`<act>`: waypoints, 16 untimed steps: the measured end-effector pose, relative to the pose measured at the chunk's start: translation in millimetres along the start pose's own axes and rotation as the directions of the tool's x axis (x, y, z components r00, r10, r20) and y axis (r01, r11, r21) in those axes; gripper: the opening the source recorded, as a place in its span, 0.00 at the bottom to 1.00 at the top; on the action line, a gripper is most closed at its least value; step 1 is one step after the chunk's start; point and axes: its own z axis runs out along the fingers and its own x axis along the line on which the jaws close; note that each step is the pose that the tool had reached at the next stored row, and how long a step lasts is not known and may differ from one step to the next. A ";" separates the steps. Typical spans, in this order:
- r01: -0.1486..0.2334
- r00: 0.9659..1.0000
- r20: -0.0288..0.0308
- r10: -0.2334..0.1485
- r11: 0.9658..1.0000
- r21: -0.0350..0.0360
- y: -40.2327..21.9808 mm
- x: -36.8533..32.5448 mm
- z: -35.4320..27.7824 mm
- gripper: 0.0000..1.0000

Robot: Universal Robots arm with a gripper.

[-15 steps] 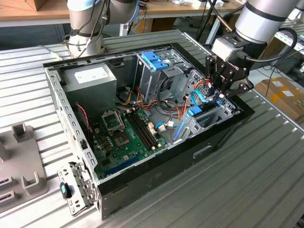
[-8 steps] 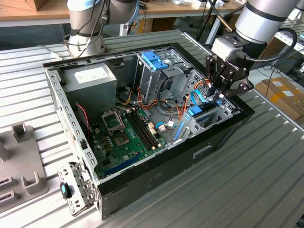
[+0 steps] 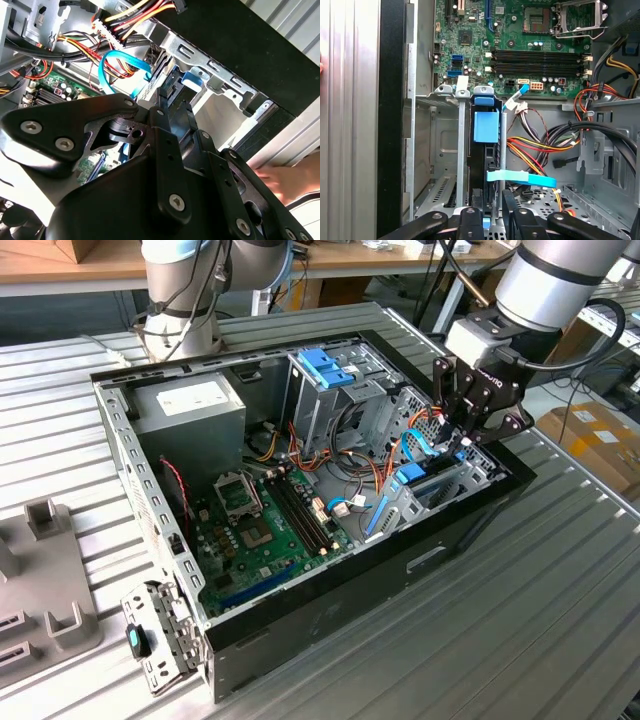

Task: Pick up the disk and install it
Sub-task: 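Insert the second disk wire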

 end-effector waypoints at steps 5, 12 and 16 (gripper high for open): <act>0.000 1.000 0.000 0.000 1.000 0.000 0.0 0.0 -4.0 0.30; 0.000 1.000 0.000 0.000 1.000 0.000 -0.1 0.0 -6.6 0.30; 0.000 1.000 0.000 0.000 1.000 0.000 -0.1 -1.3 -6.5 0.30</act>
